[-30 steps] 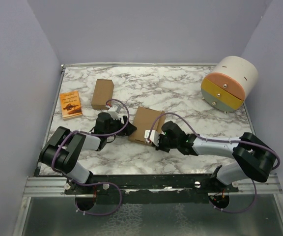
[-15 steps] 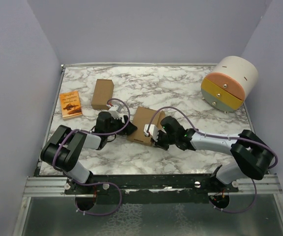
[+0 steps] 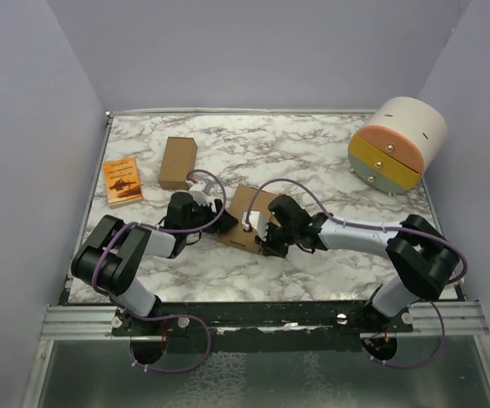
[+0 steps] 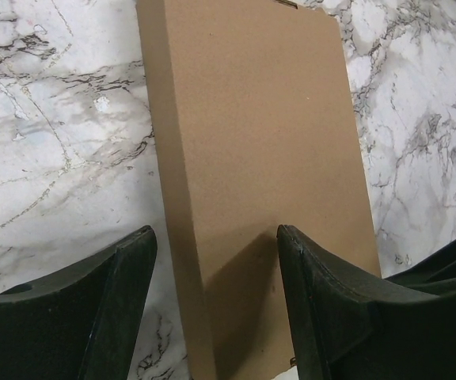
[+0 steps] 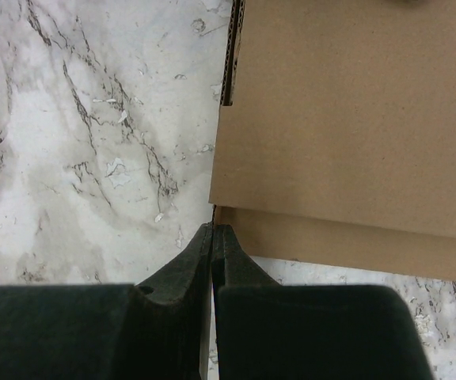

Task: Fold the paper box

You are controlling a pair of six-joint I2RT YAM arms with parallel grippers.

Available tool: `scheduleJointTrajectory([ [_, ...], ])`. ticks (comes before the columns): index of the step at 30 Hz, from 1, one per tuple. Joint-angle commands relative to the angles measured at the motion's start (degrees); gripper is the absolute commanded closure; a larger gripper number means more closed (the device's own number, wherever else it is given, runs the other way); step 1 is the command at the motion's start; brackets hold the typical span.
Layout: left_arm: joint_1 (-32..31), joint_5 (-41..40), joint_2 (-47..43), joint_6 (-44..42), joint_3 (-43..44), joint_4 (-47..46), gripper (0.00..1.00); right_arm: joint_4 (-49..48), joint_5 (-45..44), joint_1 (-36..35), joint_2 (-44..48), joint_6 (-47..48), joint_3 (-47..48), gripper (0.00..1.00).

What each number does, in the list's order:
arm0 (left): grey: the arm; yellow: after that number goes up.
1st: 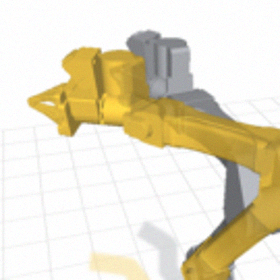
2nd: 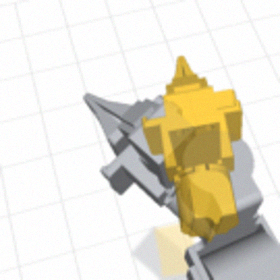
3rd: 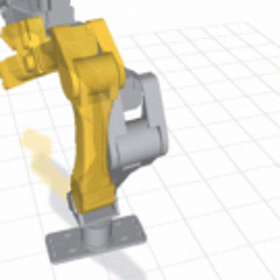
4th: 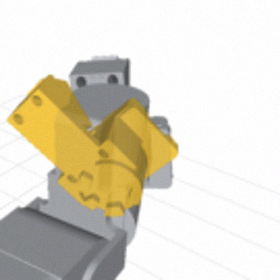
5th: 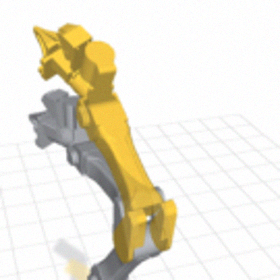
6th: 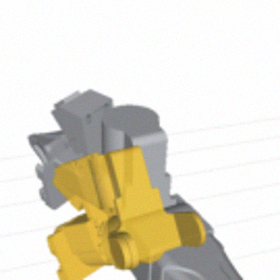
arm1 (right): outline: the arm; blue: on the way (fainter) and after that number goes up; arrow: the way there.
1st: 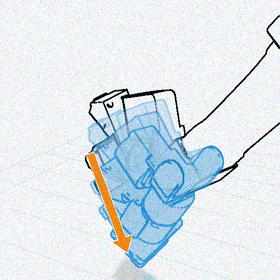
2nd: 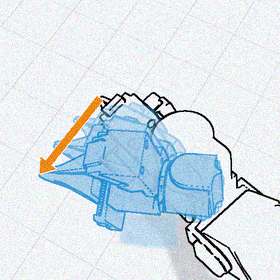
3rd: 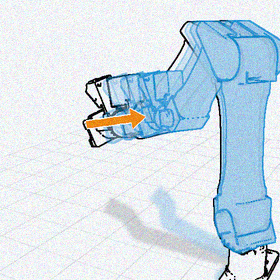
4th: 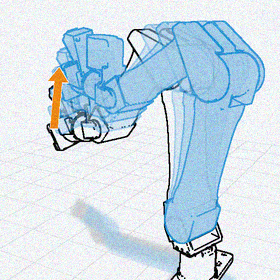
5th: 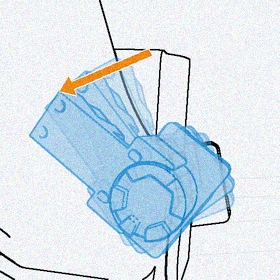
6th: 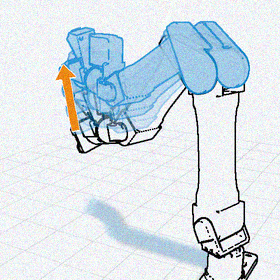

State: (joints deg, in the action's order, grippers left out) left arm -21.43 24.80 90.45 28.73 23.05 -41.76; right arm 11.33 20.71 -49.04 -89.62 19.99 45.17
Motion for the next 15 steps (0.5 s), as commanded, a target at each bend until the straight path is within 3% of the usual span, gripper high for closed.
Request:
scheduleJointTrajectory([
  [1, -0.1, 2.13, 1.32, -0.63, -0.16, 3.8, 0.35, 6.5, 0.93, 0.17, -2.95, 1.47, 4.35, 0.99],
  [15, -0.46, 1.72, 0.92, -0.47, -0.05, 4.56, 0.35, 14.44, 0.31, 0.17, -7.07, 4.66, 10.73, 0.99],
])
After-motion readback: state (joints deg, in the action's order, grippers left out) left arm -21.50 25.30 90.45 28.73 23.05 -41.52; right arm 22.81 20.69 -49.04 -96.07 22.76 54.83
